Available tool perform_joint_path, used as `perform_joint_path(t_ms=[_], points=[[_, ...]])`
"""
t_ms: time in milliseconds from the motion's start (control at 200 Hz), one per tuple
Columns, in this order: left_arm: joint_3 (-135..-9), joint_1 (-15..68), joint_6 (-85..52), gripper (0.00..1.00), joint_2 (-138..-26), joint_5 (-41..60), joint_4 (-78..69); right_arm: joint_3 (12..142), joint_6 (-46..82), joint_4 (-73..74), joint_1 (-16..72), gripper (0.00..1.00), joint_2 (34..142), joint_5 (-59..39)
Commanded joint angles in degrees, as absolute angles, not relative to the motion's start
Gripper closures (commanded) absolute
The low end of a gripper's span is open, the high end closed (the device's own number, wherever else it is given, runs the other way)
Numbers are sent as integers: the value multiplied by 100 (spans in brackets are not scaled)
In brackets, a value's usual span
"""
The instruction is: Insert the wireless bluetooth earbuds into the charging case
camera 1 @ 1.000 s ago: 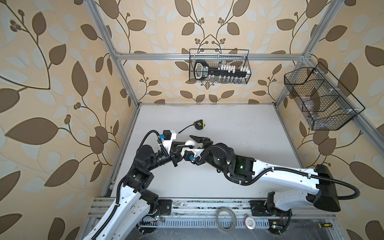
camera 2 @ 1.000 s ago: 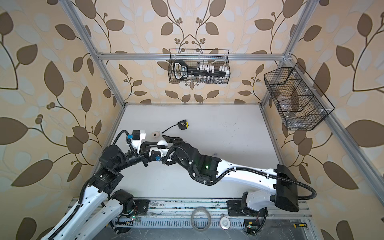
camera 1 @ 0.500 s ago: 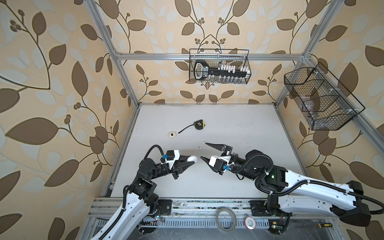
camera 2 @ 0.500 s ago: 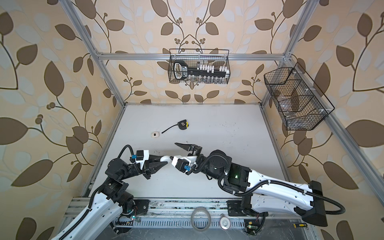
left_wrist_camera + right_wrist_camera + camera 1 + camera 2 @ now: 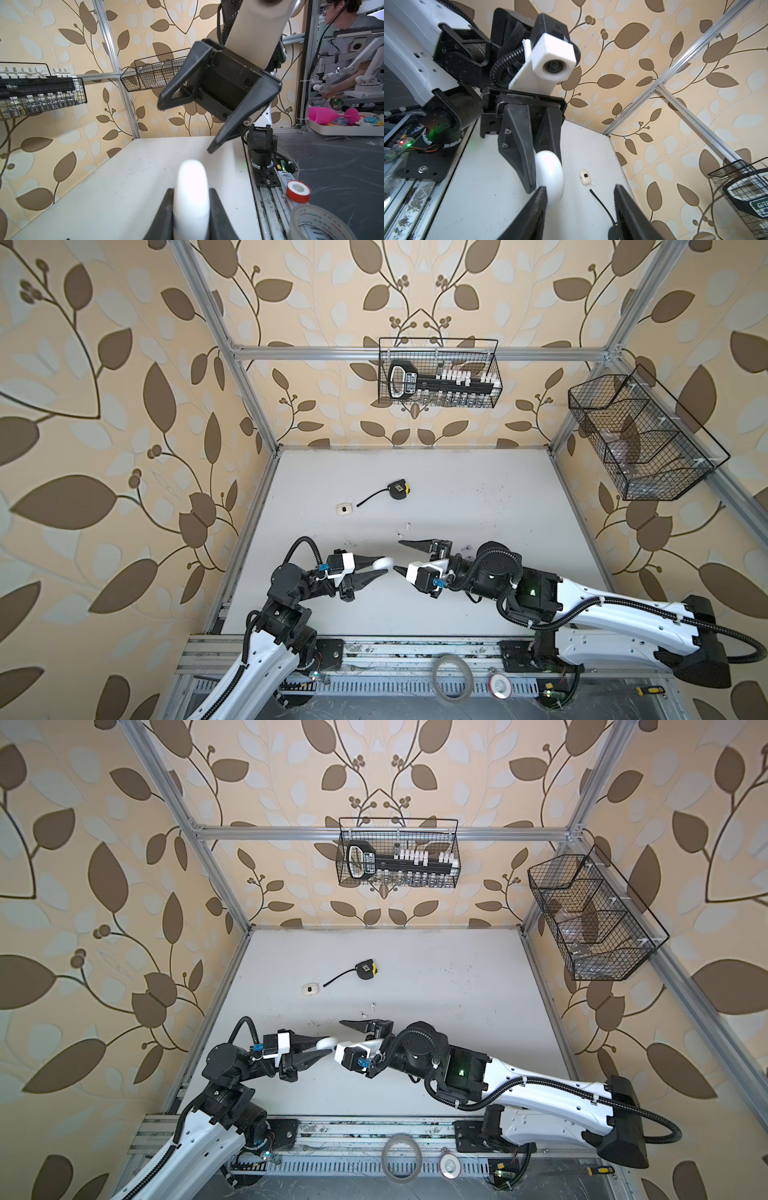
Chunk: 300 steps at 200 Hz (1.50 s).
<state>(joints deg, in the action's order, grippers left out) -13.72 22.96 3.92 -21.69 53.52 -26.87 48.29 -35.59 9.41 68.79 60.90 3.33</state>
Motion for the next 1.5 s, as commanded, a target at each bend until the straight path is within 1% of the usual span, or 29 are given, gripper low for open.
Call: perform_joint_path(t_ms=[0,210,290,390,515,820,1175,1345,1495], points=[[-1404,2364,451,100,-2107,5538,-2927,4877,-3517,1001,6908,48,6255,188],[-1454,2373,475,100,-2128,5550,-2816,5004,-3469,1020,6915,48,6465,139],[-1463,2374,475,100,-2118,5593,-2800,5060,-3415,1087,6917,49,6551,330],[-1445,2390,488,100,-2069,5634,-2799,5152,-3325,1181,6908,54,6659,756],[-1447,2399,520,100,-2067,5632,-2778,5194,-3205,1328,6881,61,6666,998],[-1478,2416,541,100,-2091,5616,-2703,5179,-2739,1604,6811,67,6674,992],[-1540,2417,545,100,-2109,5528,-2555,5225,-2393,1955,6891,67,6822,1520],[-1582,2425,539,100,-2133,5519,-2514,5210,-2318,1971,6915,65,6811,1428],[-1581,2421,528,100,-2101,5485,-2492,5242,-2256,1971,6954,62,6904,1524]])
